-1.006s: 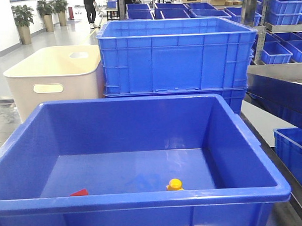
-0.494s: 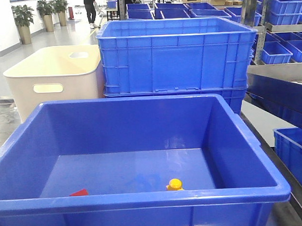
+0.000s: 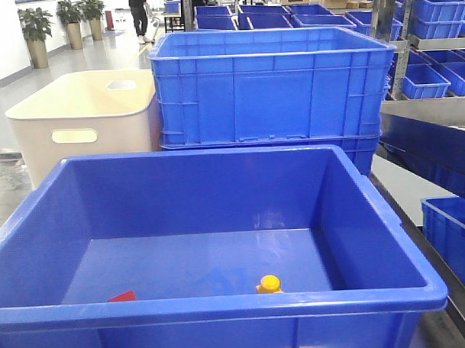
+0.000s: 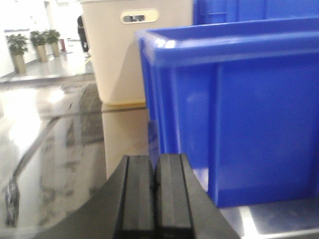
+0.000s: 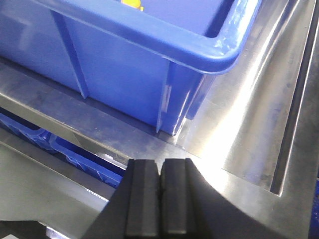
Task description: Pick red and yellow blocks into blue bin
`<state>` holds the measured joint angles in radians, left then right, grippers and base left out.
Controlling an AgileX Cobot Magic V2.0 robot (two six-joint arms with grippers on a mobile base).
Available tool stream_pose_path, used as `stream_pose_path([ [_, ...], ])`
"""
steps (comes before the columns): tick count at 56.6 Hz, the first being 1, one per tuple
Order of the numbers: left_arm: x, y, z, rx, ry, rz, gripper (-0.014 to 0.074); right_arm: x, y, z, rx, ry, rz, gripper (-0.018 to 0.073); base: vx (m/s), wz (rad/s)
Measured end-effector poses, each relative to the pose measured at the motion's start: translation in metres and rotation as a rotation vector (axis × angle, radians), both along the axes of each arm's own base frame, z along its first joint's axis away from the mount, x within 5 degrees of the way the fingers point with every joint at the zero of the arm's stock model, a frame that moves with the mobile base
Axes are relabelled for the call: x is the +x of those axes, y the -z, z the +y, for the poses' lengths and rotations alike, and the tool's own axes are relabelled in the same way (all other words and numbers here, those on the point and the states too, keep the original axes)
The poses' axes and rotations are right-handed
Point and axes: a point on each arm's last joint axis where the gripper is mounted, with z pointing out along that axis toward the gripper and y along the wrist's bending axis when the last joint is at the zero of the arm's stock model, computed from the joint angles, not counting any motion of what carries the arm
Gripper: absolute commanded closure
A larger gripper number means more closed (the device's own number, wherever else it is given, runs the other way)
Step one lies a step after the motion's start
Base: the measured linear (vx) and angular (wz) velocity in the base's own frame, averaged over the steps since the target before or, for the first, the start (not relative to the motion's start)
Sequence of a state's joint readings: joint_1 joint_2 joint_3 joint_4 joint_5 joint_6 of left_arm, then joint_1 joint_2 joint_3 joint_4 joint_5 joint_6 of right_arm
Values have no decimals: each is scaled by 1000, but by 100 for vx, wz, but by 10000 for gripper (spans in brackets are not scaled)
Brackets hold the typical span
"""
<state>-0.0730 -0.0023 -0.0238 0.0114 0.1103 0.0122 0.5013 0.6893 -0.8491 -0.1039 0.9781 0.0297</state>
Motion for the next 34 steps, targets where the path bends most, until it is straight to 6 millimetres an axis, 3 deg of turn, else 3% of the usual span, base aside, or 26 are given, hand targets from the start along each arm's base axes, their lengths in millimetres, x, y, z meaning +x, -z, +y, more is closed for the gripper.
stream_pose_path([
  [6, 2, 13, 1, -33, -17, 12, 597, -1, 0, -1, 0, 0, 1, 569, 0, 0],
  [34, 2, 12, 1, -42, -21, -5, 597, -2, 0, -1, 1, 0, -1, 569, 0, 0],
])
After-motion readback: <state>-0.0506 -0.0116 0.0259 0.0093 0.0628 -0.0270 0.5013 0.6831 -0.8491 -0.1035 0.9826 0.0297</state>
